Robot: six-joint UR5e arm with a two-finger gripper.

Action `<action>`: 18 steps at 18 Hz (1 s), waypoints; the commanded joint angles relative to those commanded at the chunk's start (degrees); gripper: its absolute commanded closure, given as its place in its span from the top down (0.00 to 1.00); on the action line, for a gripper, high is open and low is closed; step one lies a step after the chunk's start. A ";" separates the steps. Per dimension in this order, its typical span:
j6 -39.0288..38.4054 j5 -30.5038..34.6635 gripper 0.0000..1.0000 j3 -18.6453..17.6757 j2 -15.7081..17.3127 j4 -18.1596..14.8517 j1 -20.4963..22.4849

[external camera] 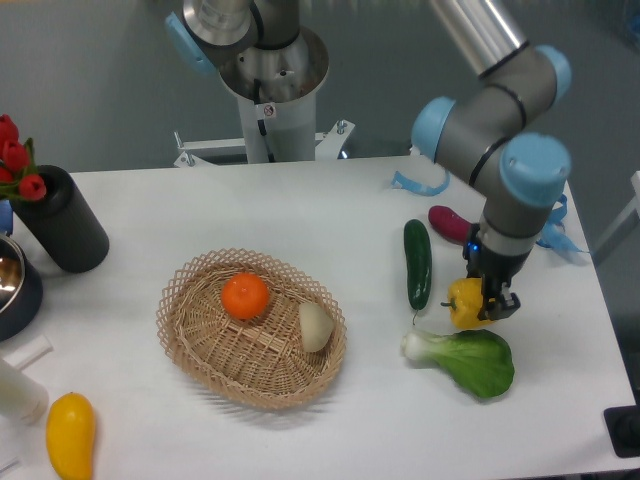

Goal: Pick up the yellow pepper from the table
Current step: 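Lift the yellow bell pepper up off the table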

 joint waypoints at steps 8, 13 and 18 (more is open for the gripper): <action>-33.05 -8.01 0.39 -0.09 8.18 3.07 -4.83; -37.12 -10.04 0.39 0.00 8.10 4.92 -6.06; -37.12 -10.13 0.39 -0.70 8.27 4.92 -6.50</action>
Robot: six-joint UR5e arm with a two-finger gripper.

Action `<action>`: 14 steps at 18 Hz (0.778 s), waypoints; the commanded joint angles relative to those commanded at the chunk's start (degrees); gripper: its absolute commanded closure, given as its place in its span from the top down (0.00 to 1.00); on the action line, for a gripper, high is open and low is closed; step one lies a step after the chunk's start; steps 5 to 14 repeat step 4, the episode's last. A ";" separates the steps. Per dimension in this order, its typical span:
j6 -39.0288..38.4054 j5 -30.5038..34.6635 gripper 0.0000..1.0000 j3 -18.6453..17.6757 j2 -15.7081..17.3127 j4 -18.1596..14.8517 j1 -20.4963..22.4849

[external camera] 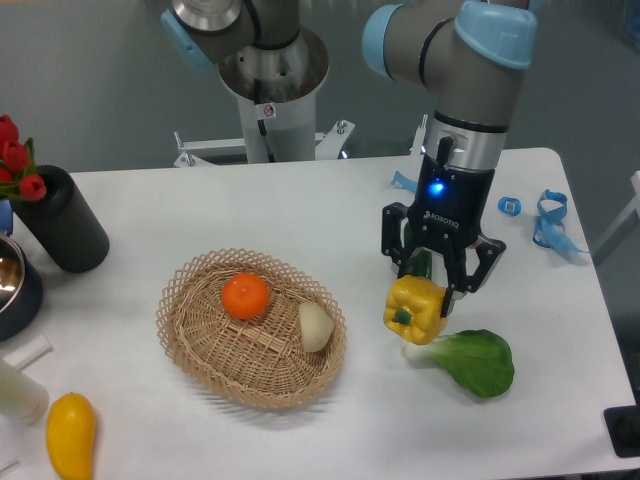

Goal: Pick up the yellow pepper from the table
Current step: 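Lift the yellow bell pepper up off the table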

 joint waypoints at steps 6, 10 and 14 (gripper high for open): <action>0.00 0.00 0.39 0.18 -0.18 0.00 -0.09; 0.00 0.00 0.39 0.18 -0.18 0.00 -0.09; 0.00 0.00 0.39 0.18 -0.18 0.00 -0.09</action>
